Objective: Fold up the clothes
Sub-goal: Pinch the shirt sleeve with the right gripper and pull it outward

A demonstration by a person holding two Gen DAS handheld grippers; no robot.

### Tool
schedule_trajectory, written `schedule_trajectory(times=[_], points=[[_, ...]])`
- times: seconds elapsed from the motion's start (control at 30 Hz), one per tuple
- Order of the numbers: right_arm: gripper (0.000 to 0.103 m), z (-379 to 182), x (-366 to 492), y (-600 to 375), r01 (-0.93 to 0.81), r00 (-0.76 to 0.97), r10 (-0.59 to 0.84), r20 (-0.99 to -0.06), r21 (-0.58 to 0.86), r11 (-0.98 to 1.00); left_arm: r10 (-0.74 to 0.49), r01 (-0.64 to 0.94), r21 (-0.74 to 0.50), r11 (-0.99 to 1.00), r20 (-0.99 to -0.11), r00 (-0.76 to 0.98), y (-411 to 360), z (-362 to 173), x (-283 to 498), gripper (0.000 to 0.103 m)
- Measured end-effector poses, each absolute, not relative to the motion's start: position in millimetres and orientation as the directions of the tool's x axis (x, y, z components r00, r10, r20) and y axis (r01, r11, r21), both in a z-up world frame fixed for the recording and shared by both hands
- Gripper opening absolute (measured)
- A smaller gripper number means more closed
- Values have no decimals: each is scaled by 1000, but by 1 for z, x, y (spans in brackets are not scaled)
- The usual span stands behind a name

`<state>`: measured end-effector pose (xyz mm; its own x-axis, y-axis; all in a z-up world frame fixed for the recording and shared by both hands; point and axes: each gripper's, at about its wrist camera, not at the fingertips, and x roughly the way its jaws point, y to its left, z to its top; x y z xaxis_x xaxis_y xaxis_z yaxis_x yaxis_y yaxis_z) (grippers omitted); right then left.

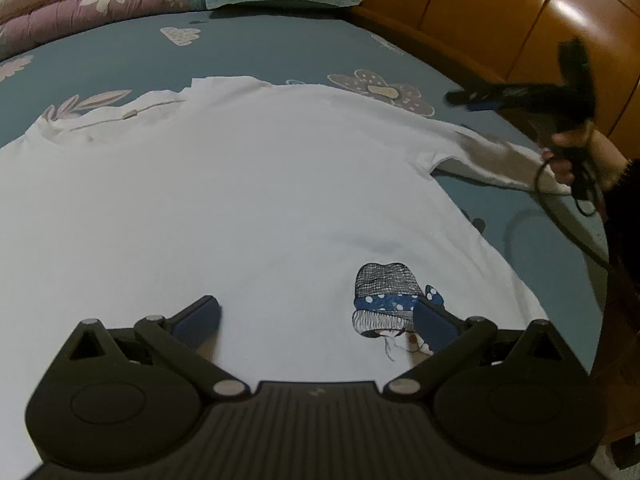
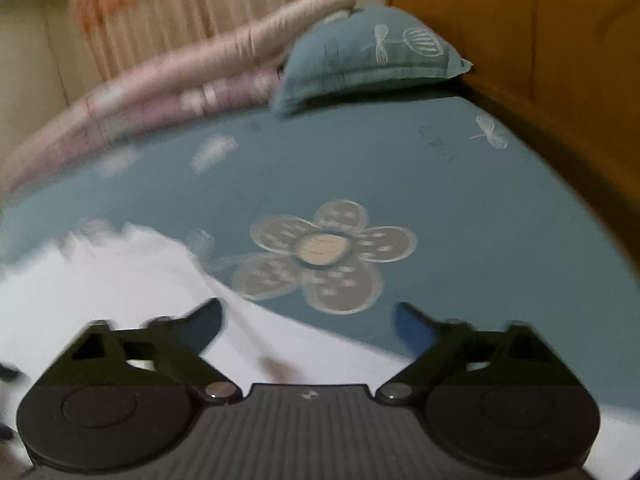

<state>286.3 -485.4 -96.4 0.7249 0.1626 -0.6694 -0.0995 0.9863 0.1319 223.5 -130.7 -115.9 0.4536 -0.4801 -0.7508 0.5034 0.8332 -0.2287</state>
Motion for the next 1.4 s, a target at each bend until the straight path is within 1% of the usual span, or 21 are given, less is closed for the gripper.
schedule_trajectory(times=[0.03, 0.07, 0.2, 0.27, 0.33, 0.37, 0.4, 0.43, 0.47, 0.57, 0.63, 0.7, 0.77, 0.8, 0.83, 0.9, 1.0, 1.1, 1.2, 1.3, 1.4], points=[[66, -98, 291, -488, -112, 710, 163, -685, 119, 987, -484, 505, -232, 832, -748, 453, -130, -116, 224, 102], [65, -100, 292, -492, -124, 701, 166, -694, 111, 986, -488, 506, -236, 830, -746, 453, -129, -116, 224, 102], [65, -109, 298, -503, -182, 663, 189, -724, 90, 979, -504, 510, -251, 823, -736, 451, -126, -117, 224, 102], [65, -117, 299, -505, -201, 642, 163, -749, 41, 979, -508, 512, -253, 821, -733, 452, -125, -117, 224, 102], [63, -121, 295, -505, -229, 643, 158, -749, 9, 973, -507, 514, -250, 821, -733, 454, -126, -118, 224, 102], [54, -120, 292, -503, -245, 645, 159, -748, -6, 969, -507, 516, -247, 820, -732, 455, -127, -118, 224, 102], [33, -119, 289, -499, -266, 646, 161, -746, -22, 964, -506, 518, -244, 820, -732, 456, -127, -118, 224, 102], [18, -118, 286, -495, -288, 642, 172, -747, -28, 957, -506, 519, -242, 820, -732, 457, -128, -118, 224, 102], [6, -117, 284, -489, -302, 643, 165, -747, -49, 952, -504, 520, -239, 820, -732, 458, -128, -118, 225, 102], [4, -116, 281, -480, -300, 660, 120, -741, -113, 947, -498, 519, -231, 823, -733, 463, -130, -118, 225, 102], [3, -112, 283, -479, -257, 685, 71, -725, -150, 955, -497, 518, -230, 824, -734, 464, -130, -118, 225, 102], [3, -107, 286, -485, -194, 715, 52, -698, -126, 973, -499, 519, -232, 823, -733, 462, -130, -118, 225, 102], [1, -105, 288, -485, -129, 739, -28, -673, -181, 975, -502, 516, -239, 823, -731, 462, -129, -118, 225, 102], [4, -104, 289, -485, -97, 746, -57, -664, -193, 976, -503, 515, -242, 823, -730, 462, -128, -118, 225, 102], [7, -102, 290, -487, -75, 746, -59, -663, -172, 982, -505, 516, -242, 822, -729, 462, -128, -118, 224, 102], [11, -94, 287, -487, -73, 764, -1, -645, -88, 993, -508, 520, -242, 819, -727, 462, -127, -119, 224, 102], [16, -89, 294, -462, -177, 742, 146, -654, 19, 984, -511, 524, -243, 817, -725, 461, -126, -119, 224, 102], [16, -95, 310, -432, -254, 684, 251, -685, 99, 962, -516, 523, -249, 815, -724, 459, -125, -118, 225, 102], [16, -111, 337, -407, -265, 626, 319, -712, 191, 945, -525, 526, -260, 810, -722, 451, -123, -117, 227, 102], [13, -124, 360, -401, -214, 645, 276, -713, 178, 961, -537, 529, -275, 803, -720, 440, -120, -117, 229, 102], [17, -116, 369, -405, -137, 681, 251, -688, 217, 967, -542, 527, -285, 801, -720, 433, -119, -116, 230, 102]])
